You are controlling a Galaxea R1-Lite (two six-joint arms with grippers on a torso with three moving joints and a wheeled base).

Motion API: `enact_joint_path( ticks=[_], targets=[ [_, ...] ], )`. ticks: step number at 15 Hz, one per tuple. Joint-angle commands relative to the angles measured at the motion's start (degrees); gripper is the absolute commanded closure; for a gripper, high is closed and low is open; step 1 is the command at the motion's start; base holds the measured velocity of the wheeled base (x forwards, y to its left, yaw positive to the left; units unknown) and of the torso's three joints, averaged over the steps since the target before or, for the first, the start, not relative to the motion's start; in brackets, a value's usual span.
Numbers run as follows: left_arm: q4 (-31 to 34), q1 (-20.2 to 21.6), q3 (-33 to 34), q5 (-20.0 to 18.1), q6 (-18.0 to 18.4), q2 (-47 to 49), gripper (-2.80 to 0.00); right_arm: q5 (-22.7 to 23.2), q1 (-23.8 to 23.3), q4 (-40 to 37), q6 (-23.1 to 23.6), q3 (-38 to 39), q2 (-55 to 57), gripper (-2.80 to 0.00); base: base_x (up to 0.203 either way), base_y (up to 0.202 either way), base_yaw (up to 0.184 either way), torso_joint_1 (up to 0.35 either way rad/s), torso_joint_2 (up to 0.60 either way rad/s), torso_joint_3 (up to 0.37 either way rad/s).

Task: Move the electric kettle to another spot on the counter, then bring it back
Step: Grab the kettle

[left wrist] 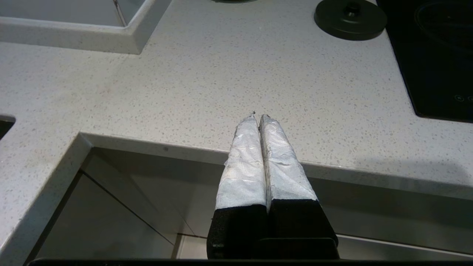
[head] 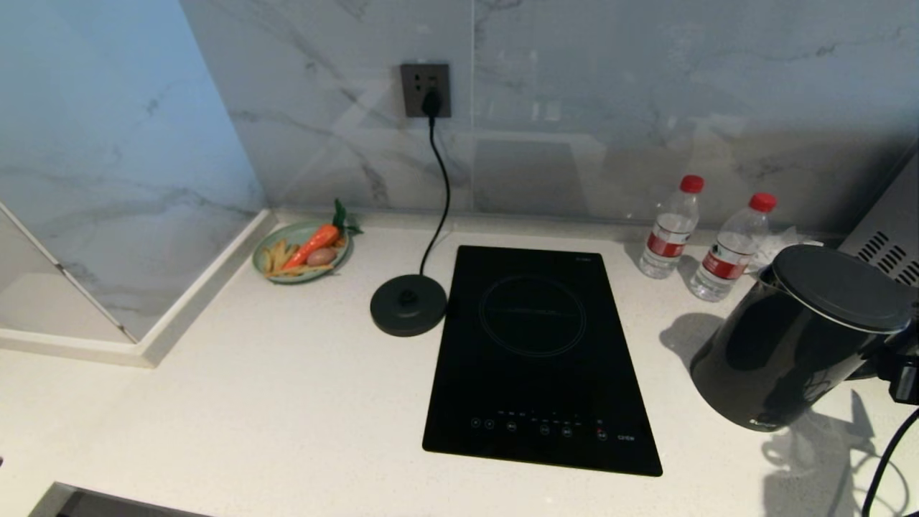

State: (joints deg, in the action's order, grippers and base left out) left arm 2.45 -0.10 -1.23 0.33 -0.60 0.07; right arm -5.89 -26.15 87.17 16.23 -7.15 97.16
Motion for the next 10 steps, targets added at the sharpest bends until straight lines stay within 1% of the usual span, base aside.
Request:
enact_joint_path(
  ticks=[1,4,7,10],
  targets=[
    [0.0,0.0,0.0,0.0,0.0,0.0,0.0,0.0,0.0,0.5,0.2,-1.1,0.7,-2.8,0.0,0.0,0.0,0.0,0.0,0.0],
    [0.0,0.0,0.0,0.0,0.0,0.0,0.0,-0.1,0.5,0.5,0.6,0.1,0.1,-2.8,0.0,0.0,0.0,0.0,0.0,0.0],
    [0.0,0.0,0.0,0.0,0.0,0.0,0.0,-0.3,1.3,0.5,0.4,4.8,-2.8,-2.8,0.0,0.0,0.0,0.0,0.0,0.0],
    [0.0,0.0,0.0,0.0,0.0,0.0,0.0,-0.3,1.2,0.5,0.1,4.9,-3.2,-2.8,0.0,0.0,0.0,0.0,0.0,0.0]
  ],
)
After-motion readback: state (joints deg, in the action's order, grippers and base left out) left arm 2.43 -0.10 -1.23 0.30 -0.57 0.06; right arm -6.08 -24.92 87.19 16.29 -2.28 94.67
